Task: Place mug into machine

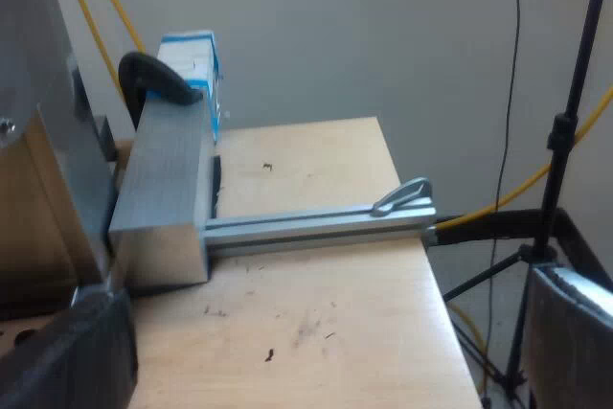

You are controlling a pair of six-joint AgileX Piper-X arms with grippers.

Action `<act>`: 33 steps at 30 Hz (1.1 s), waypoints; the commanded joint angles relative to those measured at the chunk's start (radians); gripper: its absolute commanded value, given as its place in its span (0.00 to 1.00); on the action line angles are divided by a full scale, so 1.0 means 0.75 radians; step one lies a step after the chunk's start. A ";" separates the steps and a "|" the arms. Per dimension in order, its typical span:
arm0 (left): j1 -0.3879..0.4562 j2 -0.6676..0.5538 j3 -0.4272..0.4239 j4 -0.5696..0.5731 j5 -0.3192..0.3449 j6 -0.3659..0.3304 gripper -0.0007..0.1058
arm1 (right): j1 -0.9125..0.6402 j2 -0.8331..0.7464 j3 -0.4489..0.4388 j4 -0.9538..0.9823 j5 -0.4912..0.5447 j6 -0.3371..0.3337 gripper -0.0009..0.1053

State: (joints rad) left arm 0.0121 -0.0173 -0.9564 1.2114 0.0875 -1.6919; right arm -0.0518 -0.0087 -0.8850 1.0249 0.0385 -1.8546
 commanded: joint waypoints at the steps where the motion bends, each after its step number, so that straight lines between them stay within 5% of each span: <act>1: -0.003 -0.183 0.002 0.117 -0.039 -0.002 0.74 | 0.000 -0.061 0.017 0.003 -0.039 -0.005 0.78; 8: -0.003 -0.183 0.155 0.019 -0.098 -0.002 0.74 | 0.000 -0.061 0.130 -0.027 -0.051 0.077 0.78; 19: -0.003 -0.180 0.494 -0.226 -0.098 -0.002 0.74 | 0.000 -0.058 0.394 -0.031 -0.051 0.077 0.78; 33: -0.003 -0.180 0.600 -0.275 -0.092 -0.005 0.74 | 0.000 -0.056 0.485 -0.011 -0.051 0.083 0.78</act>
State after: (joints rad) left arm 0.0121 -0.0133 -0.5048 1.0201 0.0277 -1.6919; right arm -0.0518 -0.0068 -0.5149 1.0205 0.0000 -1.7929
